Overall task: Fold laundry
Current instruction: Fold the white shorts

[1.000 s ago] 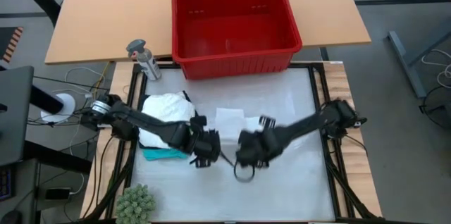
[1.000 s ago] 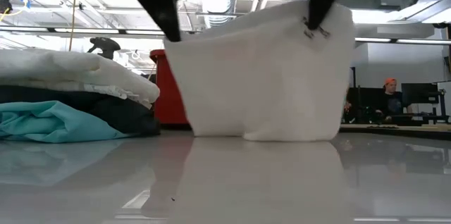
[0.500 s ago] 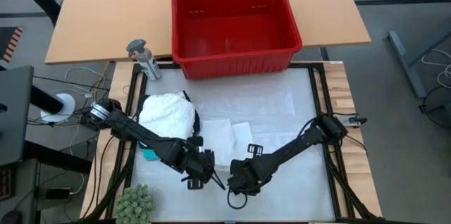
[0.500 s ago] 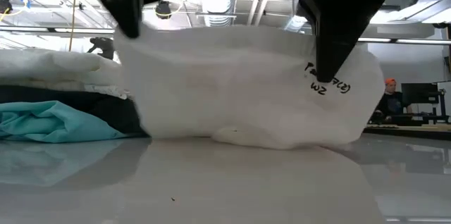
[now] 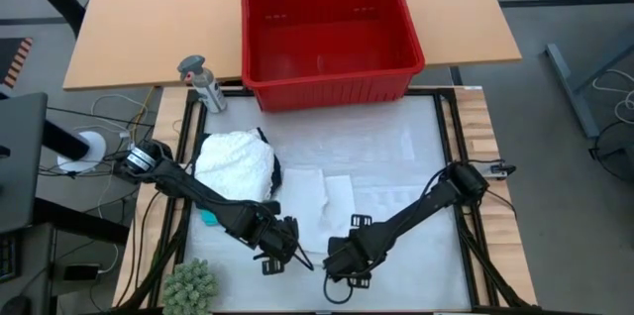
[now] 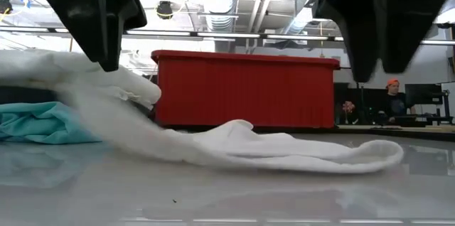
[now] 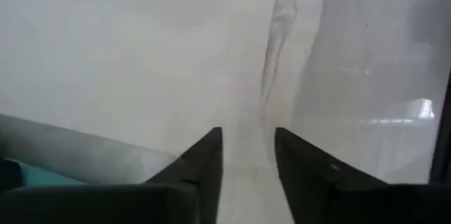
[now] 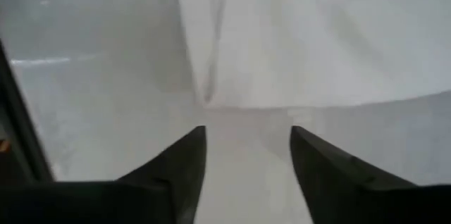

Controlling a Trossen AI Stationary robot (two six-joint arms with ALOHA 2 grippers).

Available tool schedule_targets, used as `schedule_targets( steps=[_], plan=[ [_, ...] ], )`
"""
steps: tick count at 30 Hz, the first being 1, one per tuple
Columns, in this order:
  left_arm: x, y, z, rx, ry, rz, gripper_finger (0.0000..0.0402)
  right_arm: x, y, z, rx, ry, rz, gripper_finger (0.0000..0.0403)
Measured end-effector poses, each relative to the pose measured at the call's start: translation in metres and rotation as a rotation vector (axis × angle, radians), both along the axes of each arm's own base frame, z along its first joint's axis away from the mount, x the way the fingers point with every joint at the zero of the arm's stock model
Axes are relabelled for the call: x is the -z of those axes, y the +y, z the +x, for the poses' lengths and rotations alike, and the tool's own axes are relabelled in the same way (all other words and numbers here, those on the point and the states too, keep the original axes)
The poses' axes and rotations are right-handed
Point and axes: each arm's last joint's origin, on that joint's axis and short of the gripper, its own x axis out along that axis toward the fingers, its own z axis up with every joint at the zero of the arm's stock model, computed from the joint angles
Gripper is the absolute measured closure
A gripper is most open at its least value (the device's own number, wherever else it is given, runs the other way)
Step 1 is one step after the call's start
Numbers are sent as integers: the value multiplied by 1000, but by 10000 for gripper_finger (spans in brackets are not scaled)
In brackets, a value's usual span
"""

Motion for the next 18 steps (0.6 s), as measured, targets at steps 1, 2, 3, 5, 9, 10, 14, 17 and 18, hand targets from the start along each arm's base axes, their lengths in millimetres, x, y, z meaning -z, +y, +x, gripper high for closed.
schedule_targets(
  steps=[1, 2, 3, 5, 9, 10, 14, 17, 18],
  plan=[
    [0, -1, 0, -2, 0, -9, 280, -2, 0, -1, -3, -15, -17, 158],
    [0, -2, -1, -4, -3, -13, 267, -6, -3, -1, -2, -28, -40, 151],
    [0, -3, -1, -9, -6, -17, 254, -9, -5, -2, 1, -38, -68, 146],
    [0, -4, -1, -26, -6, -22, 231, -14, -13, -3, 10, -47, -123, 144],
    [-1, -5, -1, -124, -50, 24, 201, -36, -44, -6, 38, -74, -259, 143],
    [-1, -4, -1, -144, -72, 53, 198, -42, -52, -5, 42, -93, -283, 143],
    [-4, -4, 4, -202, -174, 94, 197, -63, -88, -4, 39, -206, -287, 143],
    [-10, -8, 12, -177, -265, 62, 202, -68, -117, -19, 62, -289, -201, 143],
    [-13, -8, 12, -171, -286, 56, 204, -68, -127, -28, 93, -315, -171, 143]
  ],
)
